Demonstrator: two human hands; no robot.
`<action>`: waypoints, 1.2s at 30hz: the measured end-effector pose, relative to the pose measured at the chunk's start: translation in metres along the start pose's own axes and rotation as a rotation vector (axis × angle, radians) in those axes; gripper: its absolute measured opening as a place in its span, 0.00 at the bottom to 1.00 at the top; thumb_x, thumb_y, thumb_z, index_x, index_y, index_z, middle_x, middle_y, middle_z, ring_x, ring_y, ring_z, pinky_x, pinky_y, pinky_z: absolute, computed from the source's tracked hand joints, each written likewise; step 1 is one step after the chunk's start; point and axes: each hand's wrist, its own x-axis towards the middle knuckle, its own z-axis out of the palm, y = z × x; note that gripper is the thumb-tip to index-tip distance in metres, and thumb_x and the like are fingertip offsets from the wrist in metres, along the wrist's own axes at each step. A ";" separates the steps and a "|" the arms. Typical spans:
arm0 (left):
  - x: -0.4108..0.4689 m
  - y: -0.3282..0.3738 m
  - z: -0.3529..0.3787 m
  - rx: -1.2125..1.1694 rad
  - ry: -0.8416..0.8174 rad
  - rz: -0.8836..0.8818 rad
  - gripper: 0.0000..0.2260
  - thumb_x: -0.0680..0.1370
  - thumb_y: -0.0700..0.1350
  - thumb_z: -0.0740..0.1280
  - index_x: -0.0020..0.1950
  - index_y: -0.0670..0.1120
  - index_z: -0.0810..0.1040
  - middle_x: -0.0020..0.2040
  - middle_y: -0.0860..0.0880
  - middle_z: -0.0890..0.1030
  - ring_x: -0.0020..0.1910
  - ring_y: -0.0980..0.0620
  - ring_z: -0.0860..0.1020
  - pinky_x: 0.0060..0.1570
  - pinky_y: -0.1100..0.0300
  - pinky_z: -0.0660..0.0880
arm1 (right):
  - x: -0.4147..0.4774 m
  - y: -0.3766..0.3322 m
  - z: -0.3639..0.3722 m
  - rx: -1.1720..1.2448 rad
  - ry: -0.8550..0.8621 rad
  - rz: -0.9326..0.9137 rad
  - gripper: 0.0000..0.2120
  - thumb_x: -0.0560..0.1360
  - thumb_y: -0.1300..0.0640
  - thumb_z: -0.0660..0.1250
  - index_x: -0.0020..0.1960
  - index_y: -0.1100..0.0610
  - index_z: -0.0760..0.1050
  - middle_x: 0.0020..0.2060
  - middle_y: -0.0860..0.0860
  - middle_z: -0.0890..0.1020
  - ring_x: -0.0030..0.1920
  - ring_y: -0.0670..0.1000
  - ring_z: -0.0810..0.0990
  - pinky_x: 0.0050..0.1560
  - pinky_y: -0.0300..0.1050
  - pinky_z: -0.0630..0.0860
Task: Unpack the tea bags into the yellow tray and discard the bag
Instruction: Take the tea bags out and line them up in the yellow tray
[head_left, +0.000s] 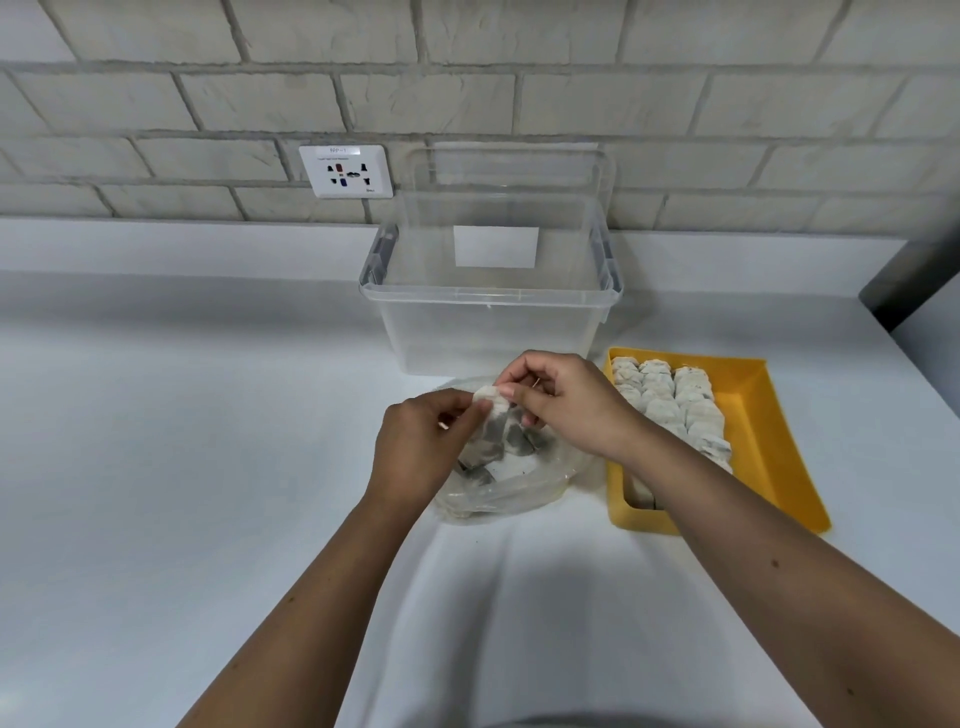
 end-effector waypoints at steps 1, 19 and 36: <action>0.000 -0.003 0.000 0.033 0.029 -0.021 0.07 0.78 0.52 0.70 0.42 0.53 0.85 0.37 0.56 0.85 0.38 0.59 0.80 0.43 0.58 0.77 | -0.001 0.002 0.001 -0.018 0.017 0.024 0.04 0.78 0.59 0.67 0.49 0.56 0.80 0.37 0.47 0.83 0.33 0.46 0.81 0.38 0.41 0.79; 0.004 -0.009 -0.010 0.020 0.126 -0.225 0.06 0.78 0.49 0.69 0.44 0.49 0.82 0.36 0.53 0.84 0.38 0.49 0.84 0.44 0.51 0.79 | -0.002 0.037 0.025 -0.635 0.001 0.020 0.06 0.73 0.55 0.68 0.44 0.56 0.82 0.42 0.51 0.82 0.43 0.52 0.80 0.42 0.42 0.74; -0.001 0.017 -0.006 -0.497 -0.106 -0.531 0.09 0.79 0.36 0.61 0.50 0.31 0.77 0.40 0.43 0.86 0.38 0.42 0.86 0.51 0.46 0.82 | -0.017 0.003 0.011 -0.050 0.163 -0.101 0.03 0.77 0.60 0.68 0.46 0.56 0.81 0.39 0.45 0.81 0.32 0.43 0.79 0.37 0.38 0.77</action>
